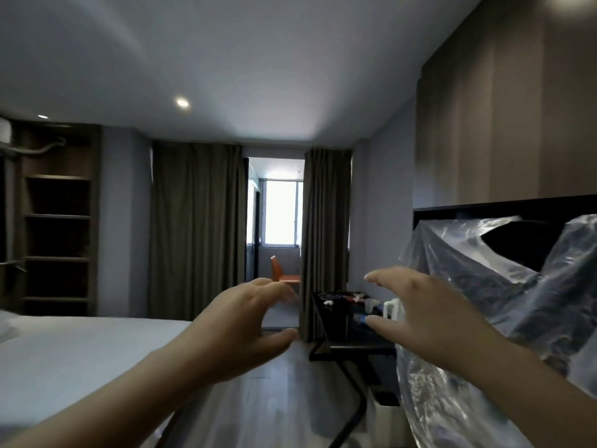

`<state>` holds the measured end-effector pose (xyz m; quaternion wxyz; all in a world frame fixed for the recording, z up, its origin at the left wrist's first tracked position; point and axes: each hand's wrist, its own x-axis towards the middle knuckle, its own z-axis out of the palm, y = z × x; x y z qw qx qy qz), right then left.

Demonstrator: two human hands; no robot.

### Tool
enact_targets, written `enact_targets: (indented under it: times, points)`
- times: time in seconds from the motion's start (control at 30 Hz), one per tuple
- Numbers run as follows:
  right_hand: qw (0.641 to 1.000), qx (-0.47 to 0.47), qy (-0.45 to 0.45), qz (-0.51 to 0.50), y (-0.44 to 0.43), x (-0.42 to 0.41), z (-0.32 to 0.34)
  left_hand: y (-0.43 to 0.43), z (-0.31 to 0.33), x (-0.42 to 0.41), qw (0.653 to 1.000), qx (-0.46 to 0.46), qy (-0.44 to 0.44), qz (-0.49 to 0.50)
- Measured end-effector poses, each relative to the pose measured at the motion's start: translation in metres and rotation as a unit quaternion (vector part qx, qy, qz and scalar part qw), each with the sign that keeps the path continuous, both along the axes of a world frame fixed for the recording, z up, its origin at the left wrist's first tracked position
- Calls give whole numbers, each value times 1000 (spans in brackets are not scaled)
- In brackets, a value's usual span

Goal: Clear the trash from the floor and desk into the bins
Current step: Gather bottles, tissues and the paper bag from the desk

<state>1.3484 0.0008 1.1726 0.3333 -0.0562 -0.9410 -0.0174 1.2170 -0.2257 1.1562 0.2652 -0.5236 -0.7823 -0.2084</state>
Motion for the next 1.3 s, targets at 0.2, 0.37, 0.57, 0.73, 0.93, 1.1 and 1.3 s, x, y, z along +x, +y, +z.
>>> enact_targets:
  times: [0.2,0.37,0.57,0.73,0.93,1.1,1.3]
  points:
    - [1000,-18,0,-14,67,-72,-14,74,-3,-72,1000,-21,3,-7]
    - [999,-14,-17,-28,129,-132,-21,143,-9,-139,1000,-20,4,-15]
    - [998,-18,-56,-36,178,-215,-33,193,-38,-234,999,-27,-39,-1]
    - [996,-19,-78,-47,209,-298,-49,223,-57,-328,999,-22,-48,0]
    - [993,-29,-90,-76,230,-408,-56,251,-65,-448,998,-23,-53,-17]
    - [990,-36,-87,-102,247,-493,-56,276,-57,-541,998,-12,-55,-33]
    - [987,-46,-103,-116,281,-581,-66,316,-73,-628,995,-9,-80,-55]
